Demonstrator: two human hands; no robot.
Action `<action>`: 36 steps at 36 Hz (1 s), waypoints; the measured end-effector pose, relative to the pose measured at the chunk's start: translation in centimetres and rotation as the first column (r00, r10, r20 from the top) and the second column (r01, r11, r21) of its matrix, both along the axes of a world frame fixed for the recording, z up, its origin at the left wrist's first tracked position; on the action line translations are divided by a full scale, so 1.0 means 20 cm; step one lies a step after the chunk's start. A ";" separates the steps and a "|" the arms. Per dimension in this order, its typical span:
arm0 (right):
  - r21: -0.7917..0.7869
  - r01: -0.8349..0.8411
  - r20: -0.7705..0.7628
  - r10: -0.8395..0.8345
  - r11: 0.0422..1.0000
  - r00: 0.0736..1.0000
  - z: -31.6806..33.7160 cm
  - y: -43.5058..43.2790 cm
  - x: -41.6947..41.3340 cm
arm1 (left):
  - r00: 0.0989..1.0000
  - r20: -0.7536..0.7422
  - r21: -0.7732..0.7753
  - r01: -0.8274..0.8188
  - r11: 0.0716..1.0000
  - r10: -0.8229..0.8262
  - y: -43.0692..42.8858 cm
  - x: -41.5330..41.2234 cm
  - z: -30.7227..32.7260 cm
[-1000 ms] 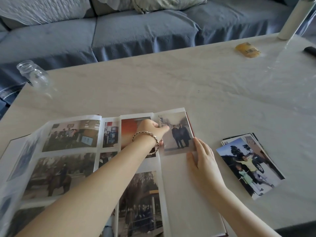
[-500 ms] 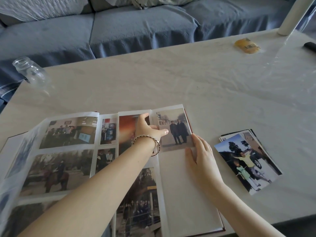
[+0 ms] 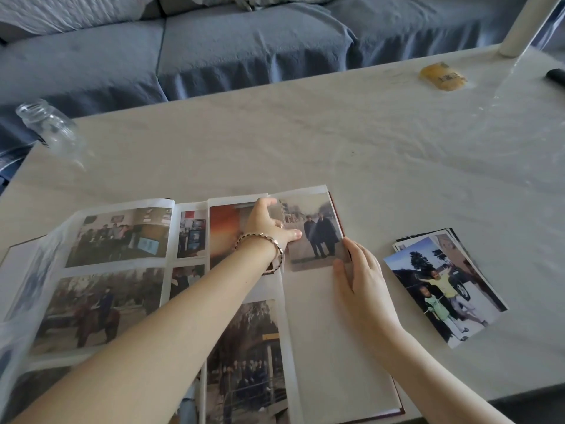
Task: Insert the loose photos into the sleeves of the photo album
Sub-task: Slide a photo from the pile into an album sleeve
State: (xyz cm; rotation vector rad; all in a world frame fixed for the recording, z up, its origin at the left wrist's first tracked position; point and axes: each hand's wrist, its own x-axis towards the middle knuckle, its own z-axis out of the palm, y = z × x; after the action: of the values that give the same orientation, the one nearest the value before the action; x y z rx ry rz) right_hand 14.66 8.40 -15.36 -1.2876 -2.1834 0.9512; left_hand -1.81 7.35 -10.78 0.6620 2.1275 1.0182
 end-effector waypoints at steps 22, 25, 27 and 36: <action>0.030 -0.070 0.066 0.067 0.997 0.996 0.05 -0.02 0.01 | 0.360 -0.579 -0.667 0.306 0.679 -0.731 -0.05 0.05 -0.06; 0.116 -0.085 0.078 0.076 0.990 0.994 0.09 -0.03 0.08 | 0.429 -0.576 -0.670 0.241 0.702 -0.696 -0.06 0.05 -0.03; 0.204 -0.024 0.079 0.008 0.979 0.997 0.11 -0.04 0.14 | 0.423 -0.603 -0.633 0.263 0.728 -0.677 -0.09 0.06 -0.02; 0.095 -0.008 0.691 -0.060 0.995 0.721 0.18 0.08 0.42 | 0.423 -0.581 -0.479 0.513 0.712 -0.695 -0.39 0.12 -0.04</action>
State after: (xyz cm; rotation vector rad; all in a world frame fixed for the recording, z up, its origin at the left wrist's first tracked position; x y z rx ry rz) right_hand 23.04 10.02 -11.73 -1.8389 -2.6923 0.3469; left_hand 0.51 -0.52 -11.48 1.8151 2.2396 0.0276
